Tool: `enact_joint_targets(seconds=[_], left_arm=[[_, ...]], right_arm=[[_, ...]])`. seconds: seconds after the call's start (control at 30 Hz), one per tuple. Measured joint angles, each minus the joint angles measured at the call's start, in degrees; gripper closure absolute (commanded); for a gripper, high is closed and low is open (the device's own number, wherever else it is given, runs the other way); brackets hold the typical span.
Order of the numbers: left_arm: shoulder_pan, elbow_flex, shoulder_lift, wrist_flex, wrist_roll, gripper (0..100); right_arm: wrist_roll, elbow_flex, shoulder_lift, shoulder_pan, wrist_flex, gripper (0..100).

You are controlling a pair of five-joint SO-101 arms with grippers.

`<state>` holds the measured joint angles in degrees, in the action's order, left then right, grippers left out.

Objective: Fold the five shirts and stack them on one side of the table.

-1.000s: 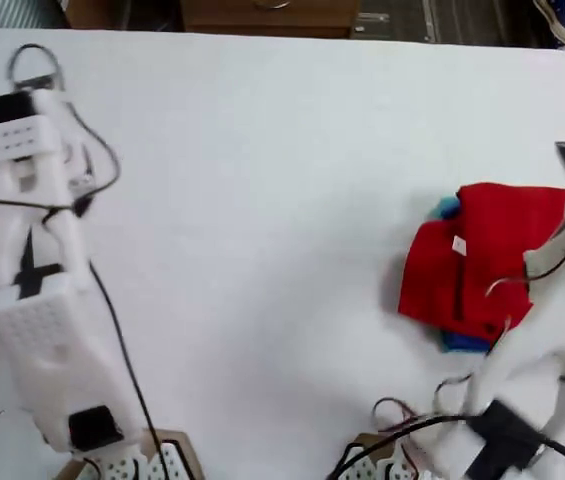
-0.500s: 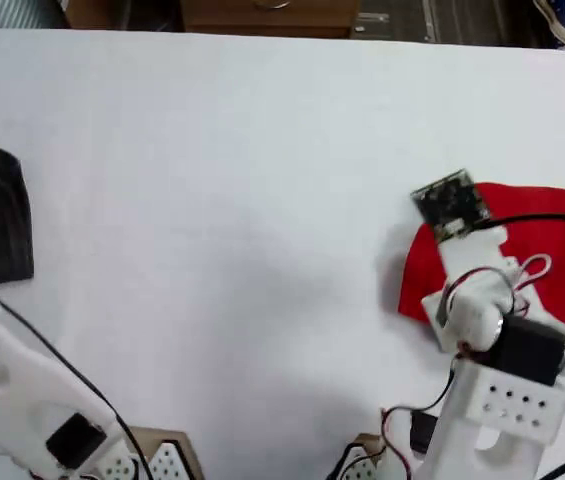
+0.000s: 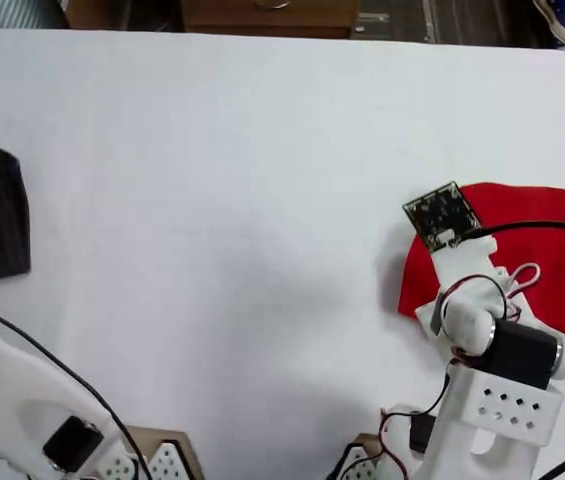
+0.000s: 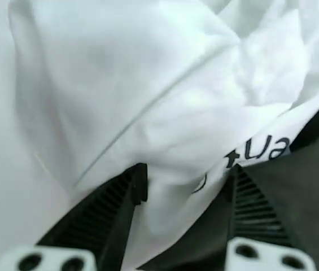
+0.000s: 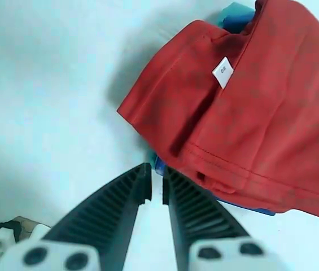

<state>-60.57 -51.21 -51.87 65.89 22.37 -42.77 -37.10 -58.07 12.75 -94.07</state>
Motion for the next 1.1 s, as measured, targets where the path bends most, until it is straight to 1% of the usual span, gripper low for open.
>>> enact_joint_targets(seconds=[0.1, 0.13, 0.17, 0.27, 0.4, 0.5, 0.6, 0.67, 0.73, 0.83, 0.9, 0.97, 1.1], left_arm=[[0.0, 0.0, 0.0, -0.26, 4.04, 98], [0.0, 0.0, 0.0, -0.26, 4.66, 99], [0.0, 0.0, 0.0, -0.26, 5.1, 97], [0.0, -0.35, 0.0, 0.62, 5.19, 98], [-0.09, -4.75, -0.09, 4.4, 1.41, 98], [0.7, -10.55, -0.09, 11.34, -3.34, 98], [5.19, -17.76, 0.0, 21.1, -8.7, 98], [9.85, -22.95, 0.18, 28.57, -10.99, 98], [15.12, -25.67, 1.49, 33.58, -12.31, 98], [21.63, -25.76, 4.57, 35.25, -12.84, 98], [24.26, -23.65, 7.3, 35.52, -12.84, 98], [26.81, -20.84, 10.2, 35.52, -12.84, 98], [33.58, -15.65, 17.93, 35.52, -12.92, 98]], right_arm=[[0.0, 0.0, 0.0, 0.0, -0.18, 95.0], [0.0, 0.0, 0.0, 0.0, -0.18, 95.0], [0.0, -0.09, 0.0, 0.0, -0.18, 95.0], [0.0, -0.09, 0.0, 0.0, -0.18, 95.0], [0.0, -0.09, 0.0, 0.0, -0.18, 95.0], [0.0, -0.18, 0.0, 0.0, 0.35, 95.0], [0.0, -1.05, 0.0, -0.09, 2.11, 95.0], [0.0, -2.46, 0.0, -0.09, 3.34, 95.0], [0.0, -4.48, 0.0, -0.09, 4.57, 95.0], [0.0, -7.56, 0.0, -0.09, 5.8, 95.0], [0.0, -8.79, 0.0, 0.7, 6.51, 95.0], [0.0, -9.32, 0.0, 2.73, 8.0, 95.0], [0.0, -9.58, 0.0, 9.14, 12.04, 95.0]])
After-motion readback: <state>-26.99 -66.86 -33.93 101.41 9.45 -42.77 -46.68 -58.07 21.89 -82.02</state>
